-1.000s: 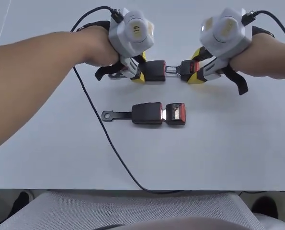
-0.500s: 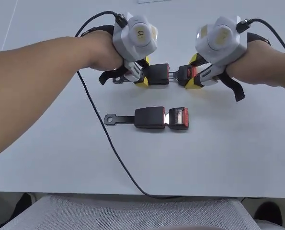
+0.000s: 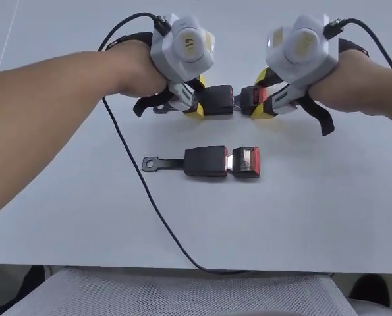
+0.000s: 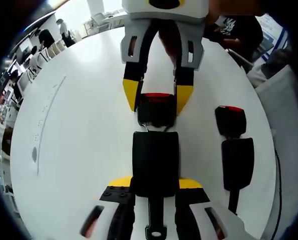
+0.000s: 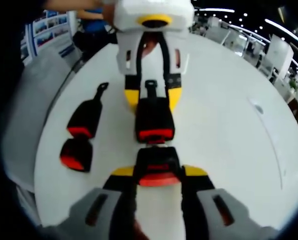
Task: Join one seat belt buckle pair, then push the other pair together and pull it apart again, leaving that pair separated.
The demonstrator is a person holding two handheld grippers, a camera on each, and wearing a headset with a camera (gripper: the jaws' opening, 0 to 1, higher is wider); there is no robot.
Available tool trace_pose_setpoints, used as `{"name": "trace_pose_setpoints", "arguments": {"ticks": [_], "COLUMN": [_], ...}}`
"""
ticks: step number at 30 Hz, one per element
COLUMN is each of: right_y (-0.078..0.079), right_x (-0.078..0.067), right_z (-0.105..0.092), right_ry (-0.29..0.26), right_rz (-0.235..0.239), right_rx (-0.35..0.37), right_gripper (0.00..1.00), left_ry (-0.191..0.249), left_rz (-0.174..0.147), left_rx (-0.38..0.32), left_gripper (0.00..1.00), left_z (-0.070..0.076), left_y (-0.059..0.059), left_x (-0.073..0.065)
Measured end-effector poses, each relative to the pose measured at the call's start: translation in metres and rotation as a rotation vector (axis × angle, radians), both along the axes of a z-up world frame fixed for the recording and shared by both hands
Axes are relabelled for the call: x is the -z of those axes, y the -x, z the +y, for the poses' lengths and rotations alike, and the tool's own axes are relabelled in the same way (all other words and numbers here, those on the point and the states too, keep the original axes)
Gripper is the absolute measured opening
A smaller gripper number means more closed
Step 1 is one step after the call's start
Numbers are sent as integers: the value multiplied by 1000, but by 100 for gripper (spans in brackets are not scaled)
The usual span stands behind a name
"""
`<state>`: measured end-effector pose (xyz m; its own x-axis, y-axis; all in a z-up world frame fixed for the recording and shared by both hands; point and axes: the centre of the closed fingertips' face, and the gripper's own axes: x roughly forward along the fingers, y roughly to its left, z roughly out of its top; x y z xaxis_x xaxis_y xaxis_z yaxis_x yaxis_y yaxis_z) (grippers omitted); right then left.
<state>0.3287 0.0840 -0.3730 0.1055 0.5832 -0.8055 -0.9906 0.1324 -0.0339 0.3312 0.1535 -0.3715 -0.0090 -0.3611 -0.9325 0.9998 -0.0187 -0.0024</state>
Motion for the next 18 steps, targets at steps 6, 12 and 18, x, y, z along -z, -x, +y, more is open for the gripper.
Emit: {"name": "trace_pose_setpoints", "arguments": {"ticks": [6, 12, 18], "right_y": [-2, -4, -1], "right_x": [0, 1, -2], "right_z": [5, 4, 4], "right_ry": [1, -3, -3], "right_rz": [-8, 0, 8], "right_rx": [-3, -8, -7], "right_gripper": [33, 33, 33], "left_ry": [1, 7, 16], "left_rz": [2, 0, 3], "left_rx": [-6, 0, -3], "left_gripper": [30, 30, 30], "left_z": [0, -1, 0], "left_y": [0, 0, 0], "left_x": [0, 0, -1]}}
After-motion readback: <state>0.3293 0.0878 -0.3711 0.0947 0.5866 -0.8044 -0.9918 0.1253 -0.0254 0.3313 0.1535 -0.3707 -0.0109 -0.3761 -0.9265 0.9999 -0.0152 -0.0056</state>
